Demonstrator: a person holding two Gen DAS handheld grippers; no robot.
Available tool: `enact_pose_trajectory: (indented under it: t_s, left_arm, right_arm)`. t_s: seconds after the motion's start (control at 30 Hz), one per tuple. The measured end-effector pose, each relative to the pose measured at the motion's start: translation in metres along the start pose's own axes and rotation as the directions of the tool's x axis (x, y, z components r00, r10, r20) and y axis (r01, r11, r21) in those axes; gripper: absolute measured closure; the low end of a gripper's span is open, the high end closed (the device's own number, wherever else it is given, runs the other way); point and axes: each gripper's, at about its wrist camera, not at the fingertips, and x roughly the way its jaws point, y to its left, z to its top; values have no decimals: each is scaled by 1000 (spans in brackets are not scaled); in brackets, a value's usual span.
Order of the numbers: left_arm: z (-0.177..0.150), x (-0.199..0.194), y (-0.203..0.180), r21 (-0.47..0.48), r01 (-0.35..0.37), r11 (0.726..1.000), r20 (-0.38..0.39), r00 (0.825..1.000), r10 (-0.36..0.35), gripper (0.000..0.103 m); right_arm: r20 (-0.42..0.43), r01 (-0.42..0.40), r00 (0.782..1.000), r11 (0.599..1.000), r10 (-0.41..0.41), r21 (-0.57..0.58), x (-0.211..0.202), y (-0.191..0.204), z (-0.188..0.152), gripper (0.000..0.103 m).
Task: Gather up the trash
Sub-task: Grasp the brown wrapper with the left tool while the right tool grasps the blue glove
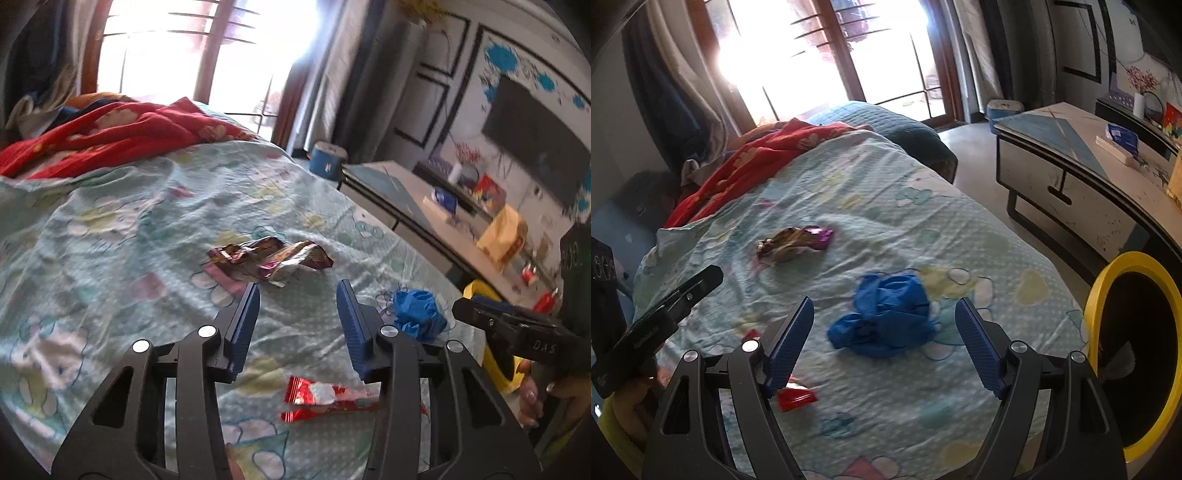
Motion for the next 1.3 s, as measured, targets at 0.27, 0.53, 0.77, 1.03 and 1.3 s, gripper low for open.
enact_pose_trajectory:
  t_s: [0.27,0.53,0.77,1.03,1.3]
  left_arm:
    - [15,37,-18,141,1,990,-67,998,9,75]
    - [23,72,-15,185,-3,983,-155,987,32,79]
    - [19,81,-11,172,8,985,-181,983,23,85]
    - [13,87,-3,133,26,991,-214,977,3,100]
    - [5,84,-8,161,45,986,-231,973,-7,103]
  right_arm:
    - [-33,-3,999,1000,4,17,12,-10,-2,27]
    - [-71,-52,996,999,51,-15,27,2,3,27]
    - [-131,-56,990,998,54,-7,53,5,3,35]
    - [-133,-59,989,998,60,5,52,-3,-8,78]
    - [-118,-68,991,998,66,-13,38,-1,-18,83]
